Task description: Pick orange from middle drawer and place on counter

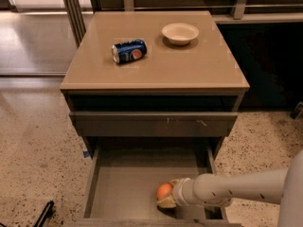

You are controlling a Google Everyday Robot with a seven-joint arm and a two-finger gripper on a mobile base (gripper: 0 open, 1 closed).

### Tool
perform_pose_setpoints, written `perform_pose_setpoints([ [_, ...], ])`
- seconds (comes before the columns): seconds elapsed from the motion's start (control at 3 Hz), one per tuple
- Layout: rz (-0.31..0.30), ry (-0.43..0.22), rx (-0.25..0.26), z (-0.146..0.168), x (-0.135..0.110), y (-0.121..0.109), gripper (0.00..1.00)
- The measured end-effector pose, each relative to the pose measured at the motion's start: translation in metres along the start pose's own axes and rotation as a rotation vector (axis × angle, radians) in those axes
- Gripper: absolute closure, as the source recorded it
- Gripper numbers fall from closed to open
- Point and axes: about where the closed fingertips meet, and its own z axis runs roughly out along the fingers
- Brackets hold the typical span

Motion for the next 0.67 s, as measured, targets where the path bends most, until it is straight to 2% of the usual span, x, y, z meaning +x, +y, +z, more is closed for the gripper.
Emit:
perform_pose_setpoints([
  [0.33, -0.118, -0.131, -0.030, -0.018, -0.044, -0.020, 1.00],
  [0.67, -0.194, -0.264, 0.017, -0.081, -0.083, -0.066, 1.00],
])
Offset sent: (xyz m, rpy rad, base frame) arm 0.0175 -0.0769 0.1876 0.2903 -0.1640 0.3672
